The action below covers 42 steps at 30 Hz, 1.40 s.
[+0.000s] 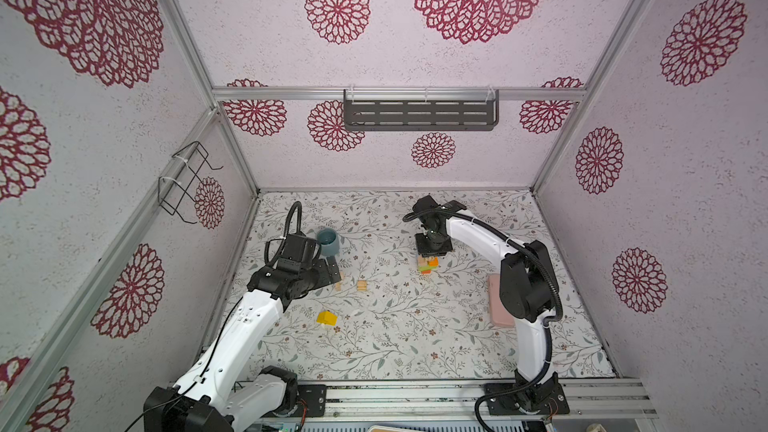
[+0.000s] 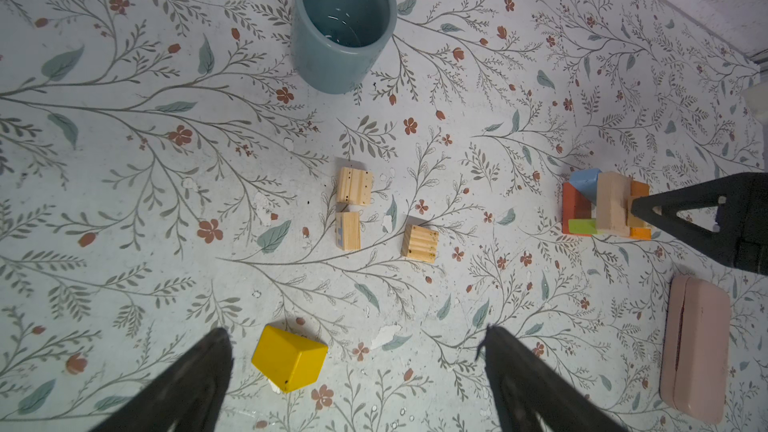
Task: Build the wood block tower
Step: 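Lower the pine cube onto the beech block and open the right gripper, then lower the left gripper onto a small pine cube near the teal cup and grasp it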
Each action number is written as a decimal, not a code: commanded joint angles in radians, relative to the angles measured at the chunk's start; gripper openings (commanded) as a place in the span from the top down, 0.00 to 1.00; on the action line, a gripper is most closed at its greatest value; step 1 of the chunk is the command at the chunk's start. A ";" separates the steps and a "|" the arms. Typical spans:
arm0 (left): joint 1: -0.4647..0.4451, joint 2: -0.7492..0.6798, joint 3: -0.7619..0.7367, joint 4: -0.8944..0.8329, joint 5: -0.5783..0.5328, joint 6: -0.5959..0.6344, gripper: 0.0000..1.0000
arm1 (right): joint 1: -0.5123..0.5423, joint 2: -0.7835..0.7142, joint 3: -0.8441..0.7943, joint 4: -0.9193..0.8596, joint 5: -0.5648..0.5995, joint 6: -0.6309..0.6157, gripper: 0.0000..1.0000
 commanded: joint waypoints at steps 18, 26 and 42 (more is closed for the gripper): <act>0.003 0.008 -0.016 0.055 0.099 0.049 0.06 | -0.019 -0.115 -0.038 0.080 0.001 0.017 0.49; -0.077 0.139 0.089 0.010 0.091 0.055 0.22 | -0.045 -0.333 -0.273 0.268 -0.041 -0.033 0.47; -0.210 0.477 0.255 -0.024 0.037 0.024 0.47 | -0.232 -0.878 -0.856 0.720 -0.132 -0.096 0.01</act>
